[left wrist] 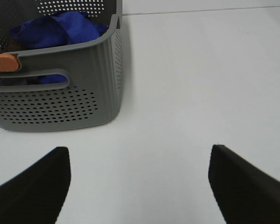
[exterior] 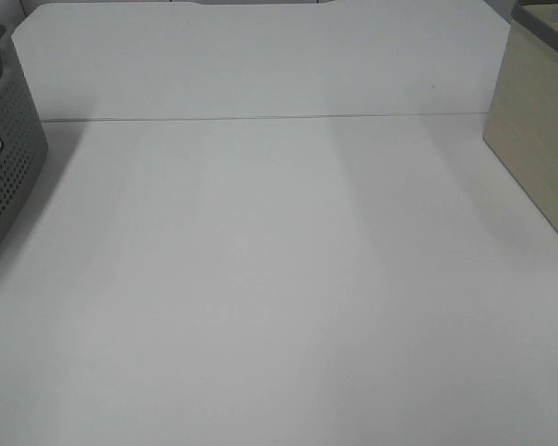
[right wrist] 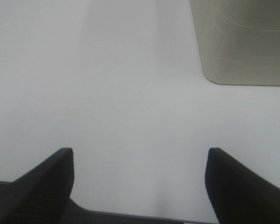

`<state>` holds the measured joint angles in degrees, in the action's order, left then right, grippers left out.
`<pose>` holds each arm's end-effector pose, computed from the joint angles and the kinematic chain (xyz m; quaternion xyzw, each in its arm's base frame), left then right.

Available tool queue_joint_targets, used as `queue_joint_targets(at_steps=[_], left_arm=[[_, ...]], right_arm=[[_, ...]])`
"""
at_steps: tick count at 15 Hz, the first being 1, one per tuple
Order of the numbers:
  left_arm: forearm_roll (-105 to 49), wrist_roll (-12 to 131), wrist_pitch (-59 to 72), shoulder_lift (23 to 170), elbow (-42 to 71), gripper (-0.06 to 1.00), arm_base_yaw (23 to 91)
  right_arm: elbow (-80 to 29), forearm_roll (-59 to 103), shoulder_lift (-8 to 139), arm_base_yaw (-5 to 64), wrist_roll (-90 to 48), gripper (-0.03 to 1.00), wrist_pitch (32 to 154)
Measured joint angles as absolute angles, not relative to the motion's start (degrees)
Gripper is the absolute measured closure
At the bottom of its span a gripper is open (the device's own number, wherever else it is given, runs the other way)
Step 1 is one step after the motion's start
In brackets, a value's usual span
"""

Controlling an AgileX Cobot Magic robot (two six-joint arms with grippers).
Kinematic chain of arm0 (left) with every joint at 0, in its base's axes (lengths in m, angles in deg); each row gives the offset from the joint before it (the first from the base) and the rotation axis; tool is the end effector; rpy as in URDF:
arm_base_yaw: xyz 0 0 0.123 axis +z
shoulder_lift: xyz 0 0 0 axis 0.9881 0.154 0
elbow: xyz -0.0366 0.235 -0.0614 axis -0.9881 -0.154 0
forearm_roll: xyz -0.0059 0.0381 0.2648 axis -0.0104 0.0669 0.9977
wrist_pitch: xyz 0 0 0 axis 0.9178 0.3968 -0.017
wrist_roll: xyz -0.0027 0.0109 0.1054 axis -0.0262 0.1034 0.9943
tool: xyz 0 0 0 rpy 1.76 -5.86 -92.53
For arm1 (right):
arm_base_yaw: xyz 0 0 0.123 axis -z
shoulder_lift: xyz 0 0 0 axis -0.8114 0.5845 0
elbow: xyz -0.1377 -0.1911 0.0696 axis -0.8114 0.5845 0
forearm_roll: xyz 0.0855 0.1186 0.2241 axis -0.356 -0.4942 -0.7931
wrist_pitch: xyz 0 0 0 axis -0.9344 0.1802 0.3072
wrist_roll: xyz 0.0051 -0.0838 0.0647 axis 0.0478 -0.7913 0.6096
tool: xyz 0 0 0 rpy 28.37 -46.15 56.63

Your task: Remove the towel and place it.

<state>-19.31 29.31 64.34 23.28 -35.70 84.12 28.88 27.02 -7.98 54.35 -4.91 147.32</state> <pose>0.0587 -0.0046 0.2819 0.0059 0.8526 -0.0121 0.5224 0.0633 0.0053 0.2602 -0.0510 0.8729 -0.0001 0.4853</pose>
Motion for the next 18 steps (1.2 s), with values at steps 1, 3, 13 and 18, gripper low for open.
queue_joint_targets(at_steps=[1, 3, 13, 18], left_arm=[[-19.3, 29.3, 64.3, 23.3, -35.7, 0.17, 84.1], [-19.1, 29.1, 64.3, 23.3, -35.7, 0.03, 84.1], [-17.6, 27.2, 64.3, 23.3, -35.7, -0.04, 84.1], [-17.6, 27.2, 64.3, 23.3, -35.7, -0.04, 84.1]], right_arm=[[28.9, 27.0, -8.0, 54.3, -4.9, 0.2, 147.3], [28.9, 27.0, -8.0, 54.3, -4.9, 0.2, 147.3], [28.9, 27.0, -8.0, 54.3, -4.9, 0.2, 147.3], [28.9, 27.0, -8.0, 54.3, -4.9, 0.2, 147.3]])
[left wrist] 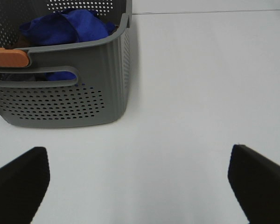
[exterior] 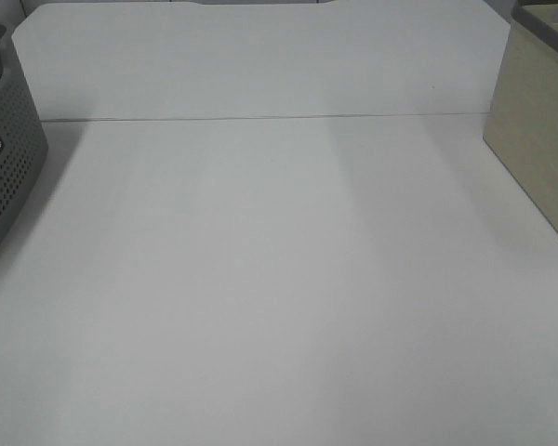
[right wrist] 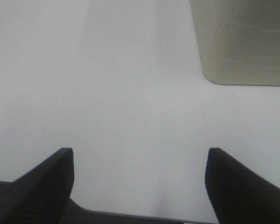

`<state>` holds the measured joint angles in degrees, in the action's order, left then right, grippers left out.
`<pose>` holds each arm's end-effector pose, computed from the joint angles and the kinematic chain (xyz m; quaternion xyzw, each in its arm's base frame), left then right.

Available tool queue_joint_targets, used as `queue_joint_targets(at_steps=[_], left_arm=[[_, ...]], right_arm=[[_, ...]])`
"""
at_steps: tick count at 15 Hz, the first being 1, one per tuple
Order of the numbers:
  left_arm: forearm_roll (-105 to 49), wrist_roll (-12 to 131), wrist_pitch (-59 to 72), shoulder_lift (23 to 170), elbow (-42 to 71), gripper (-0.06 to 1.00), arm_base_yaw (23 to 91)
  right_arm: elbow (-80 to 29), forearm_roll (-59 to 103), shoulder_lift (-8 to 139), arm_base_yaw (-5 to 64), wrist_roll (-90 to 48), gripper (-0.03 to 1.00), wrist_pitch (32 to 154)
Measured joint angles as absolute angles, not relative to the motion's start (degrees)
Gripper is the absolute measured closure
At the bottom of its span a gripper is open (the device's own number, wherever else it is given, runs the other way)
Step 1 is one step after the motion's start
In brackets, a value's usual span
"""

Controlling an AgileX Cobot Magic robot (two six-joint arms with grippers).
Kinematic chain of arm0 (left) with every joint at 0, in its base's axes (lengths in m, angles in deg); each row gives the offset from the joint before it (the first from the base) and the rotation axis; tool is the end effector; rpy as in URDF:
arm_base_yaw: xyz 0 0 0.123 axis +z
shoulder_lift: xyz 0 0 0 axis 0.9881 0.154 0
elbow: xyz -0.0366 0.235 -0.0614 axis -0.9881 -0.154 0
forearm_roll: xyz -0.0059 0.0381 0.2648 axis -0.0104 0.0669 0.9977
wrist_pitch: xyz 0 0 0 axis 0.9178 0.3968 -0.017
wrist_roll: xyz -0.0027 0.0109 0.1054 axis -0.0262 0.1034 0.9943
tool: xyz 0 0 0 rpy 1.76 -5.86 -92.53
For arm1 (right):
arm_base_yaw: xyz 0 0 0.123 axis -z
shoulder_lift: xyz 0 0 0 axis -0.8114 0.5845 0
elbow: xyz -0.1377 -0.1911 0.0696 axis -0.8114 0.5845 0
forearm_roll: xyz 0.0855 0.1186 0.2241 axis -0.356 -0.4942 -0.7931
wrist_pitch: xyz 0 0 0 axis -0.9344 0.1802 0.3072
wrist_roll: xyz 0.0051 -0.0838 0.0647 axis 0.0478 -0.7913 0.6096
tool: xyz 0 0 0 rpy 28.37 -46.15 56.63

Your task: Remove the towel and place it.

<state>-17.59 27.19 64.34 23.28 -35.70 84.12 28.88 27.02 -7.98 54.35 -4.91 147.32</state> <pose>0.0587 -0.0018 0.2818 -0.0108 0.8530 -0.0068 0.5218 0.0633 0.0053 0.2602 -0.0510 0.8729 -0.0001 0.4853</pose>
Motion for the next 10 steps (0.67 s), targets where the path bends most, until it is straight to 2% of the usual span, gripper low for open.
queue_joint_targets(at_steps=[10], left_arm=[[-17.6, 27.2, 64.3, 23.3, -35.7, -0.04, 84.1]], right_arm=[[28.9, 27.0, -8.0, 54.3, -4.9, 0.2, 147.3]])
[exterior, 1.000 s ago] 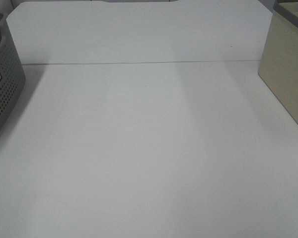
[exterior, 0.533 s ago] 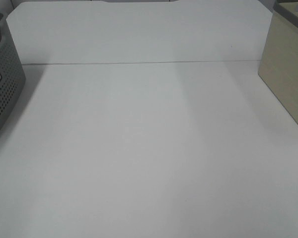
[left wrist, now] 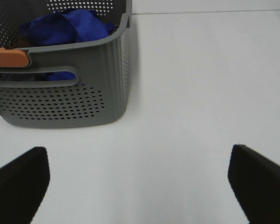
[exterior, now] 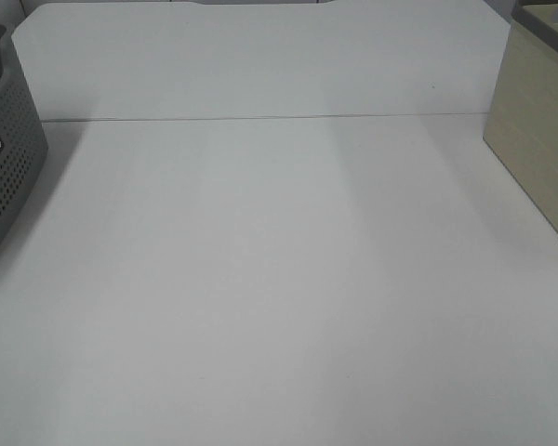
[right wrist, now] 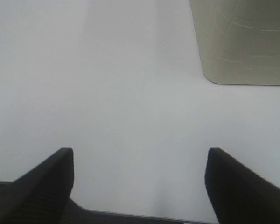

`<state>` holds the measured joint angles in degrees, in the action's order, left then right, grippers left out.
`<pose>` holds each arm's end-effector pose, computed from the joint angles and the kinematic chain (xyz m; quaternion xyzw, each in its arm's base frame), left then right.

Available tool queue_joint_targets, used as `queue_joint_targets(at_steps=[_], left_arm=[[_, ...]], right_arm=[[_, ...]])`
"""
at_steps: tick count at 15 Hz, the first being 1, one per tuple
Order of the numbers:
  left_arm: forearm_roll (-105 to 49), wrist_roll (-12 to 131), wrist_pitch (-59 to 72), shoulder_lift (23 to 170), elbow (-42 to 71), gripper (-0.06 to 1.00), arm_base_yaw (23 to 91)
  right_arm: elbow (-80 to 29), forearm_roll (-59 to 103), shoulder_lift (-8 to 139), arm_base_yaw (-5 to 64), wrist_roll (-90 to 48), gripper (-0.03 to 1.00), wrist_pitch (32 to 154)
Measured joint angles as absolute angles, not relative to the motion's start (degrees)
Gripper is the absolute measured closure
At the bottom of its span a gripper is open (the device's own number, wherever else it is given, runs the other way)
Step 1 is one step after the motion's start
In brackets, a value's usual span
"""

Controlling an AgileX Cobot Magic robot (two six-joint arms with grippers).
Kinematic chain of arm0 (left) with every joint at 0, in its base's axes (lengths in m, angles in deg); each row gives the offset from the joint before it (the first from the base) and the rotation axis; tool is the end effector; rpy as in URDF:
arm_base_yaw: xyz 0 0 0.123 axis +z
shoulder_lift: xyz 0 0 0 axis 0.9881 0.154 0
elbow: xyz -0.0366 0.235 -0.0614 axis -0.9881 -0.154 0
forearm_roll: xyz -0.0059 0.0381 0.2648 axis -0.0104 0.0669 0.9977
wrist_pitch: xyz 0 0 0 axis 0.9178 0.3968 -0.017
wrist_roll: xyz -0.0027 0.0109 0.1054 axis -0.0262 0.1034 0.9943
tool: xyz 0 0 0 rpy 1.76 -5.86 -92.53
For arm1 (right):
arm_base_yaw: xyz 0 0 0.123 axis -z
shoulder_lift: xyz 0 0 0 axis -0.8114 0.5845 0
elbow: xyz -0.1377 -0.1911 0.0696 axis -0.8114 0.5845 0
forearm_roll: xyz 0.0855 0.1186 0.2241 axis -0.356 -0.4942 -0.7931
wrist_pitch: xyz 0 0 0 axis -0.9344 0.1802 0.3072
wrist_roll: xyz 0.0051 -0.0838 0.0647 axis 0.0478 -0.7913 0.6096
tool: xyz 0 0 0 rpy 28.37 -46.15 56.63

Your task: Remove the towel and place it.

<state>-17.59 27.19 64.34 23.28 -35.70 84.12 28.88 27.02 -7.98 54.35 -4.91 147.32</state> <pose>0.0587 -0.0018 0.2818 -0.0108 0.8530 -0.0068 0.5218 0.0633 0.0053 0.2602 -0.0510 0.8729 -0.0001 0.4853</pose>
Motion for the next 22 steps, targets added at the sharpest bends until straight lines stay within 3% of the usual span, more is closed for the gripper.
queue_joint_targets(at_steps=[22], left_arm=[[-17.5, 27.2, 64.3, 23.3, -35.7, -0.04, 84.1]], right_arm=[[28.9, 27.0, -8.0, 54.3, -4.9, 0.2, 147.3]])
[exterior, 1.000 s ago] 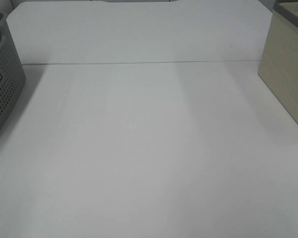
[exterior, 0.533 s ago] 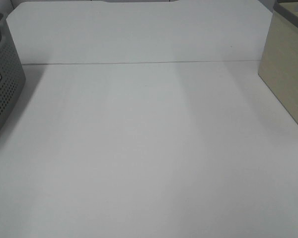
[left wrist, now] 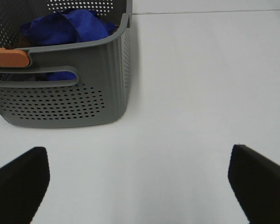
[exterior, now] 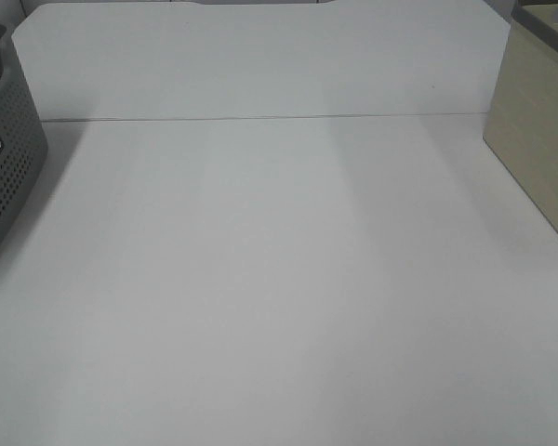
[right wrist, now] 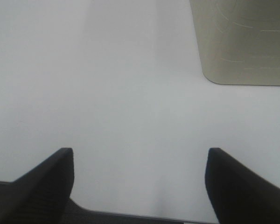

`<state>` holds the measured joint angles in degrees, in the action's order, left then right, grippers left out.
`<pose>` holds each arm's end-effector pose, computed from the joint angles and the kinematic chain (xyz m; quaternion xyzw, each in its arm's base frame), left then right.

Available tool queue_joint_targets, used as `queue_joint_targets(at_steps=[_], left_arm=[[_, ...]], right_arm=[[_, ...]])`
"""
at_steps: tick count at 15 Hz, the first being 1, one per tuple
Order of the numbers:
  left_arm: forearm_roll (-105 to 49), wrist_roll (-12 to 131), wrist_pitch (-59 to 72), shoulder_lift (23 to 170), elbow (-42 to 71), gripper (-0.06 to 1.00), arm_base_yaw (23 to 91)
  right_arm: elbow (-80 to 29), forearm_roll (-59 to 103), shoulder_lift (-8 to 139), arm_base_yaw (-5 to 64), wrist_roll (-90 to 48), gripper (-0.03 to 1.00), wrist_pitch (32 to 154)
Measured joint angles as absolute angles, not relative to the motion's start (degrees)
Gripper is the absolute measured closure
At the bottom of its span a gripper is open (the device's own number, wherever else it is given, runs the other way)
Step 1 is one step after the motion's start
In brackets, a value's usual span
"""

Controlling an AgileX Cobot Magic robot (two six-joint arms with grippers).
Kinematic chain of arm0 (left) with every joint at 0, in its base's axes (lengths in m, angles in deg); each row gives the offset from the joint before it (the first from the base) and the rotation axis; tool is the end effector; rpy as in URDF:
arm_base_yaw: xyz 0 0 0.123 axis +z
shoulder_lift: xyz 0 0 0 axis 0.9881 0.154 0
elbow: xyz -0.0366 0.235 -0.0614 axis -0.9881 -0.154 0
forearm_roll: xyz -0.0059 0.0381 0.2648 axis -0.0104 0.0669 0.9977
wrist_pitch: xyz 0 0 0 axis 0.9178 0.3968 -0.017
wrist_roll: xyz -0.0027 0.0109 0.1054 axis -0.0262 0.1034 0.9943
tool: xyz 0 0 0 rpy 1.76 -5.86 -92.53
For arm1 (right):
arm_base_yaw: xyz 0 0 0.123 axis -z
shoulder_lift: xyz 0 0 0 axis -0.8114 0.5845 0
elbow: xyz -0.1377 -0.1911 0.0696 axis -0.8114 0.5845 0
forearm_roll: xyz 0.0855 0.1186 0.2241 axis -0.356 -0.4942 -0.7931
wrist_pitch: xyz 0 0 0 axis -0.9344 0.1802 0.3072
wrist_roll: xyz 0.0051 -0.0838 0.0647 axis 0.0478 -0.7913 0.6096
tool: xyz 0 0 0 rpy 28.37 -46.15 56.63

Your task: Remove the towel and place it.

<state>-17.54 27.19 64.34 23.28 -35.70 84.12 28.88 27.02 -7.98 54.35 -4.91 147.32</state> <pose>0.0587 -0.0017 0.2818 -0.0108 0.8530 -0.0064 0.5218 0.0633 0.0053 0.2602 -0.0510 0.8729 -0.0001 0.4853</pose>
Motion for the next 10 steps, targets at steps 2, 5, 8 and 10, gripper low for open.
queue_joint_targets(at_steps=[2, 5, 8, 10], left_arm=[[-17.5, 28.0, 65.4, 24.2, -34.0, -0.04, 84.1], [-17.5, 35.1, 70.1, 31.6, -27.2, -0.04, 84.1], [-17.4, 45.6, 72.1, 49.8, -11.9, -0.04, 84.1], [-16.2, 53.1, 72.1, 59.5, -3.2, -0.04, 84.1]], right_arm=[[28.9, 27.0, -8.0, 54.3, -4.9, 0.2, 147.3], [28.9, 27.0, -8.0, 54.3, -4.9, 0.2, 147.3], [28.9, 27.0, -8.0, 54.3, -4.9, 0.2, 147.3], [28.9, 27.0, -8.0, 54.3, -4.9, 0.2, 147.3]])
